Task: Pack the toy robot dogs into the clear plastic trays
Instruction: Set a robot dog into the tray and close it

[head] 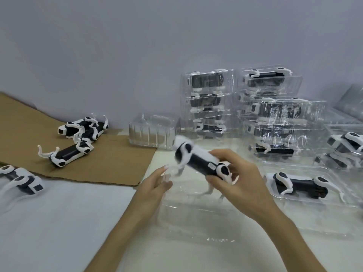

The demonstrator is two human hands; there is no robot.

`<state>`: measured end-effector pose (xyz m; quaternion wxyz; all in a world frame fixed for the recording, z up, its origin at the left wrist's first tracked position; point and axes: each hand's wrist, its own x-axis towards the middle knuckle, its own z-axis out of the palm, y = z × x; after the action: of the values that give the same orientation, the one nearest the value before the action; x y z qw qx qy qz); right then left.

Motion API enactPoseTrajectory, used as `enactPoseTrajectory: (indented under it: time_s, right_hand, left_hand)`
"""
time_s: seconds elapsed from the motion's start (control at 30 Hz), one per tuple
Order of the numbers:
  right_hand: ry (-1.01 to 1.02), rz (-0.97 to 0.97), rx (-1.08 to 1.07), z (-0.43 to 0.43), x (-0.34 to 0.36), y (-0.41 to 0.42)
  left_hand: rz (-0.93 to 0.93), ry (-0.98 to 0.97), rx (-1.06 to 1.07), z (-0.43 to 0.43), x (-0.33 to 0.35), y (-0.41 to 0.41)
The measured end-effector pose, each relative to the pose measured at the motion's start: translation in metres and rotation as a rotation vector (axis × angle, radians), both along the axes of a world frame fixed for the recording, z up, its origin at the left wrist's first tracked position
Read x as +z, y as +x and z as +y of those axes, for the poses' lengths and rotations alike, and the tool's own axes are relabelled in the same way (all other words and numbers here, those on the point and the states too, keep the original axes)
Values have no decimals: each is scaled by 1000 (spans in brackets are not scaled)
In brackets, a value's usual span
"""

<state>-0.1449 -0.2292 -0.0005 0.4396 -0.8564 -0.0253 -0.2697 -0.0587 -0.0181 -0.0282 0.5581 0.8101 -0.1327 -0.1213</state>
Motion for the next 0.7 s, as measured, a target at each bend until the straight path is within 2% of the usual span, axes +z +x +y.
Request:
enactPoseTrajectory:
  time_s: [0.1, 0.3, 0.5, 0.7]
  right_hand:
    - [-129, 99, -15, 1, -3, -1]
    - [-58, 152, -21, -5, -5, 1]
    - [-169, 209, -98, -1, -11, 4]
    - [-145, 238, -72, -7, -10, 4]
  left_hand:
    - [-31, 8, 81, 3, 0, 3]
    - [22, 7, 96, 2, 4, 0]
    - [179, 58, -15, 3, -2, 1]
    - [143, 76, 22, 2, -7, 6]
